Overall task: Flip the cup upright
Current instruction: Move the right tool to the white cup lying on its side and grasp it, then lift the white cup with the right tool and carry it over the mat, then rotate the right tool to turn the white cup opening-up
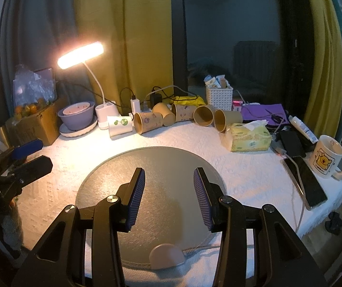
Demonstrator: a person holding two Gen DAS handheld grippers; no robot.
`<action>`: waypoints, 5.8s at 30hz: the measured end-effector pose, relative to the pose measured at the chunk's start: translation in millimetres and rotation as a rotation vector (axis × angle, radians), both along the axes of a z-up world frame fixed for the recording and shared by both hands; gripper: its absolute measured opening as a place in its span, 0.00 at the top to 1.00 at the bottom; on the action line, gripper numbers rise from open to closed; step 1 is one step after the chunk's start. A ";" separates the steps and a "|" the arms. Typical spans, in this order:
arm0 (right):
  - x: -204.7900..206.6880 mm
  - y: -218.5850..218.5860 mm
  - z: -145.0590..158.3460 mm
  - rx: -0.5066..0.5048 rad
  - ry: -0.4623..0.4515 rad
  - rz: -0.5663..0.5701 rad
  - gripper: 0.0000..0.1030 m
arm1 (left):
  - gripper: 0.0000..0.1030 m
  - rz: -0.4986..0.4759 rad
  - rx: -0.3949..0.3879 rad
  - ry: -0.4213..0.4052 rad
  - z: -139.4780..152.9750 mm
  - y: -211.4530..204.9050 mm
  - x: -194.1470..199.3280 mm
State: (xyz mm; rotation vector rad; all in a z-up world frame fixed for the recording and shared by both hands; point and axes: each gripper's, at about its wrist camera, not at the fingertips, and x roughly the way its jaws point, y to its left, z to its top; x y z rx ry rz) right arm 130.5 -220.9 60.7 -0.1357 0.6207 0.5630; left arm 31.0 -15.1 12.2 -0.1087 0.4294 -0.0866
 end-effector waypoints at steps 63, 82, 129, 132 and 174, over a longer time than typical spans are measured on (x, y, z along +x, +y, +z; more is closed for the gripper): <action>133.5 29.5 -79.7 -0.028 0.233 0.064 0.45 | 0.24 -0.371 0.514 0.393 -73.3 35.0 206.2; 58.7 -45.1 -81.7 0.016 0.251 -0.047 0.45 | 0.24 -0.653 0.482 0.382 -78.6 -90.3 155.4; 4.4 1.2 -74.7 -0.199 0.234 0.182 0.40 | 0.10 -0.381 0.105 0.434 -85.2 15.0 95.7; 5.1 14.0 -64.0 -0.234 0.217 0.222 0.39 | 0.10 -0.341 0.040 0.394 -79.9 27.1 83.6; 64.1 159.9 -80.6 -0.769 0.359 0.609 0.32 | 0.10 -0.135 -0.364 0.259 -90.2 120.4 52.7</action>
